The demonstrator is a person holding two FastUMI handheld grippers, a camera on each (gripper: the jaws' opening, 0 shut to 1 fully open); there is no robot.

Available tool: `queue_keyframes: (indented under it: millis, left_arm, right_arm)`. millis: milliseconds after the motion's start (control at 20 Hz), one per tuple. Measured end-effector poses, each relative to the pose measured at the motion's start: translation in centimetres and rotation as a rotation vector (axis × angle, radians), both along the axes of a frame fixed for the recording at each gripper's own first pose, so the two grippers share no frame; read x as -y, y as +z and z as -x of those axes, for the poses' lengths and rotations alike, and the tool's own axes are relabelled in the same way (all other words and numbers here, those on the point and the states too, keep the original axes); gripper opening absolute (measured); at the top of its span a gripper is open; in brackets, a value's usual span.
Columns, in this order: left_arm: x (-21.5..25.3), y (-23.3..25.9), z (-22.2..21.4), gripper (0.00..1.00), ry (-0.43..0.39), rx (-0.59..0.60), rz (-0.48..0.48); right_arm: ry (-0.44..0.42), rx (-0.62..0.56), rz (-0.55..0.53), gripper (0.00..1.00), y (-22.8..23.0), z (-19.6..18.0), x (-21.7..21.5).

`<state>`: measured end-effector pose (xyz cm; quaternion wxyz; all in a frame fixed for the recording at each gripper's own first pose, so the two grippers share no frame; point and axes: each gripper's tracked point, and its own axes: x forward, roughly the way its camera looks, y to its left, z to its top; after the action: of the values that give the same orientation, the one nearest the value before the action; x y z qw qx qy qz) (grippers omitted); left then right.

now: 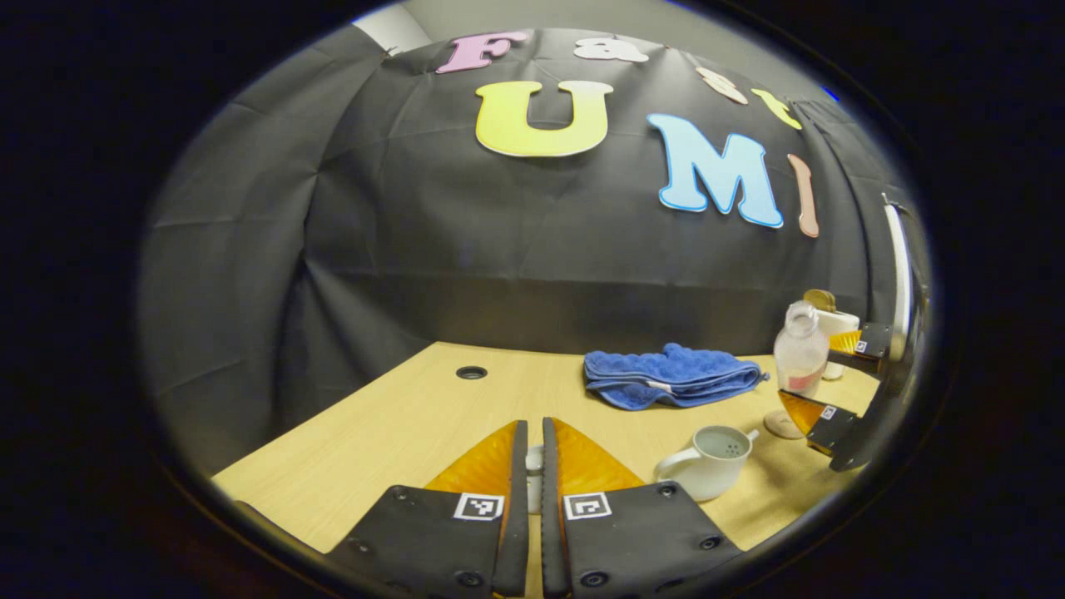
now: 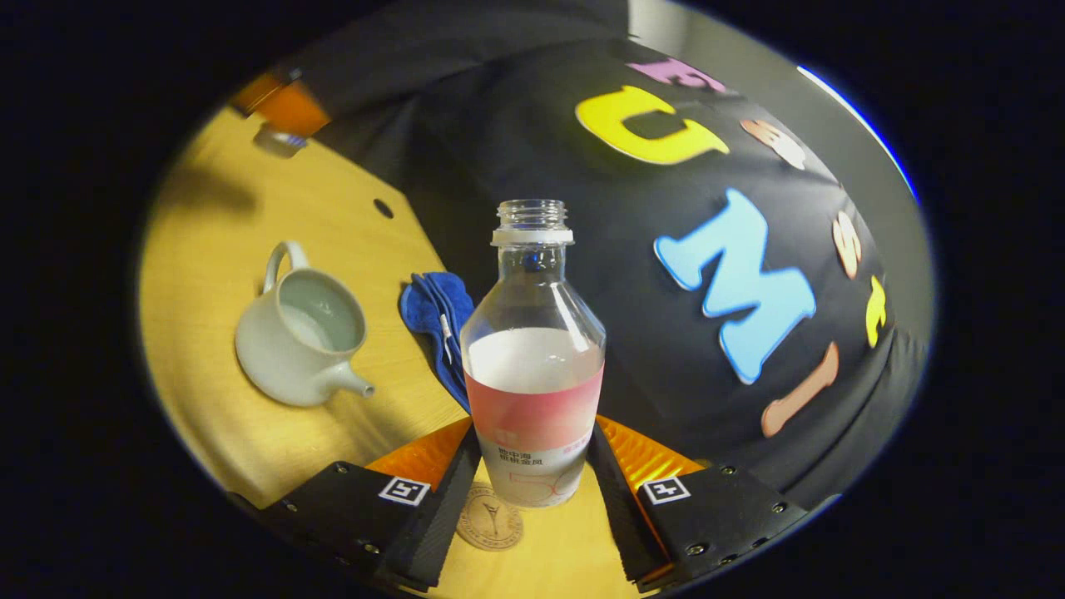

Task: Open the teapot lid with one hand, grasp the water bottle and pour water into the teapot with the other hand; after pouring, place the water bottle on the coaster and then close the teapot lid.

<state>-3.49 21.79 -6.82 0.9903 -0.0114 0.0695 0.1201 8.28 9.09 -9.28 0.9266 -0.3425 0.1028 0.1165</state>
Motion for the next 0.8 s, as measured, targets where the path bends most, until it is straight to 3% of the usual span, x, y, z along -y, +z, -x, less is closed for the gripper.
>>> queue_keyframes:
  millis: [150,350,800]
  left_arm:
    - [0.1,-0.1,0.0,0.13,-0.001,-0.005,-0.007]
    - [0.1,-0.3,-0.1,0.13,0.000,-0.012,-0.016]
    - [0.2,-0.8,-0.3,0.13,0.001,-0.025,-0.026]
  right_arm:
    - [-0.057,-0.084,-0.233,0.78,-0.6,-0.1,1.6]
    - [-0.130,-0.163,-0.450,0.78,-2.0,-0.6,3.6]
    - [-0.230,-0.260,-0.706,0.78,-5.3,-1.1,5.2]
